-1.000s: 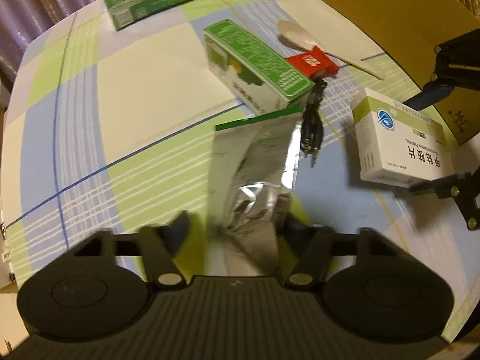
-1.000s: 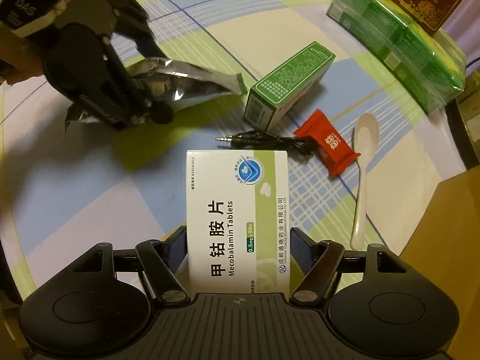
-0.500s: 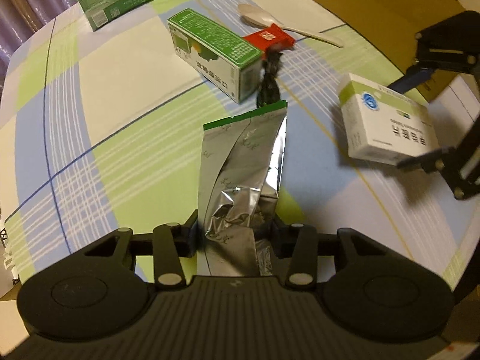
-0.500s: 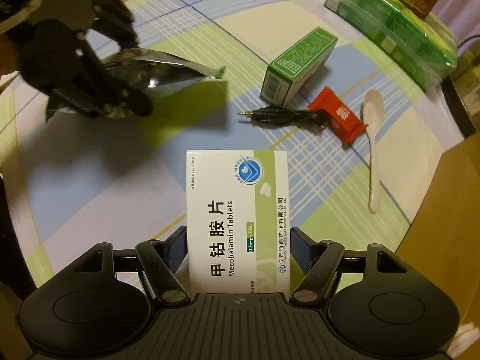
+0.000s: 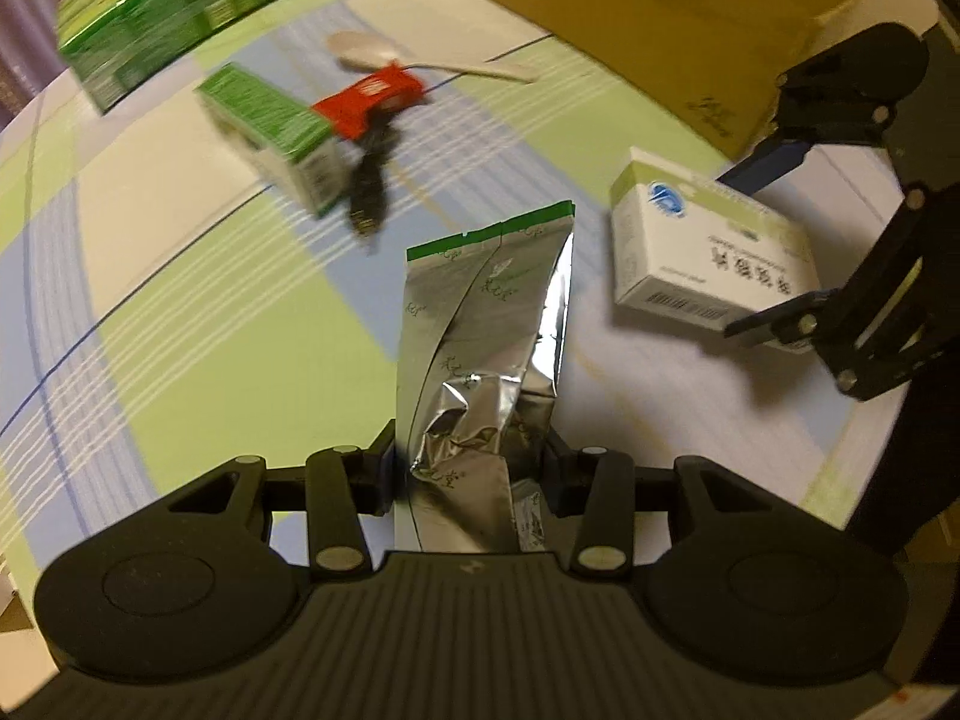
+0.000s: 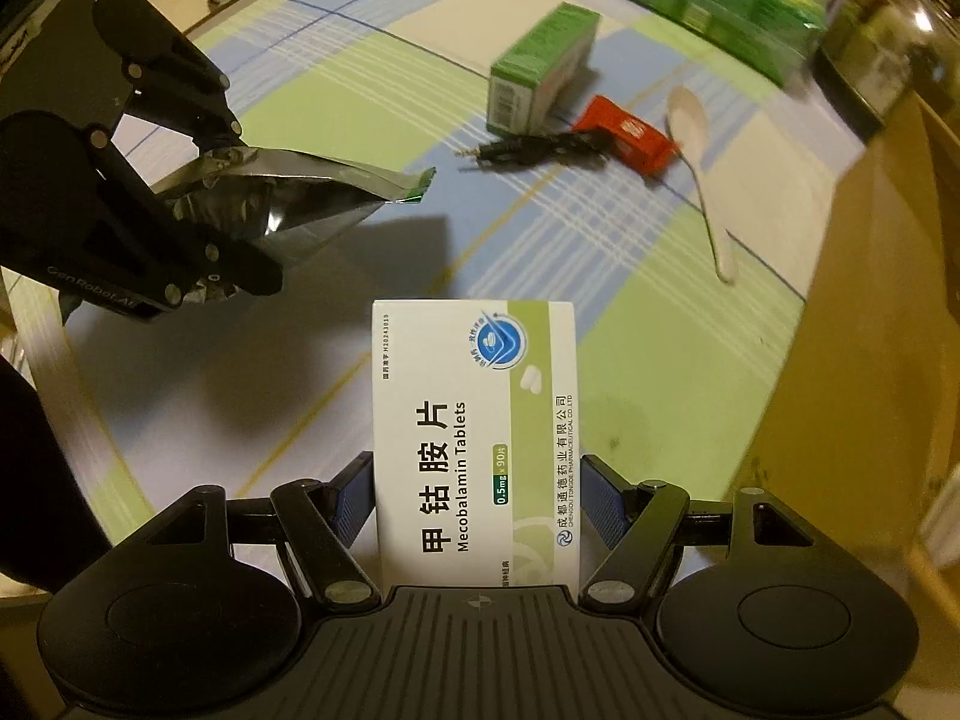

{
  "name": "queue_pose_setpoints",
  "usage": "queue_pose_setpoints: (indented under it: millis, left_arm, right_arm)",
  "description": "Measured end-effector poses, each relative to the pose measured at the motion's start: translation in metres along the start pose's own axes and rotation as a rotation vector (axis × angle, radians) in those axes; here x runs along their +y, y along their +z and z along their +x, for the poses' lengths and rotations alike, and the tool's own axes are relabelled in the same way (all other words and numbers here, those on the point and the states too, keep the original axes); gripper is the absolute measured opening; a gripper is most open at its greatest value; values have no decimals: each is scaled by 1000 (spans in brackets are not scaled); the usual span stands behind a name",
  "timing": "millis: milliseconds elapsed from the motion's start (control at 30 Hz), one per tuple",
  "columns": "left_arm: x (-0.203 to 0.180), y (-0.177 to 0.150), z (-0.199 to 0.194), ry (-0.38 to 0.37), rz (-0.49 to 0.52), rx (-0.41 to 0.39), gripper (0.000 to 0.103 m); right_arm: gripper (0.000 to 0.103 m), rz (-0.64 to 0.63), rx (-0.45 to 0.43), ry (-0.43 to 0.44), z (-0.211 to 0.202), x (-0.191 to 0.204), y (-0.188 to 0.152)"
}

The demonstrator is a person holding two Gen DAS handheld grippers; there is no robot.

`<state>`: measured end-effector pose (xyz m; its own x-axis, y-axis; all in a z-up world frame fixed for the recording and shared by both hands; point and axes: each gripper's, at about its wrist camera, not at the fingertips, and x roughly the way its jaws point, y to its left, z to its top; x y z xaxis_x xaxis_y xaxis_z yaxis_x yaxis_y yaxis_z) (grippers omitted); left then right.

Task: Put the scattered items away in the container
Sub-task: 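Lift the foil bag and Mecobalamin box off the table with both tools, then carry the foil bag and Mecobalamin box toward the cardboard box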

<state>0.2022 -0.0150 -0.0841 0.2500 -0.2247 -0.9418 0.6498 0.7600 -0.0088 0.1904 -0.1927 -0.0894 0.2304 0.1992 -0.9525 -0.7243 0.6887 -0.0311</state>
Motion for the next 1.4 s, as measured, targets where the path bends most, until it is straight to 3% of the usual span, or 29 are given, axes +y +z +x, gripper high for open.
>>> queue_pose_setpoints:
  millis: [333, 767, 1400]
  left_arm:
    - [-25, 13, -8, 10, 32, -14, 39]
    - [-30, 20, -19, 30, 42, -42, 39]
    - [-40, 54, -85, 94, 47, -112, 39]
  right_arm:
    - [68, 43, -14, -35, -23, 0, -23]
    - [68, 60, -64, -64, -48, 1, -24]
    - [68, 91, -229, -106, -127, -22, -17]
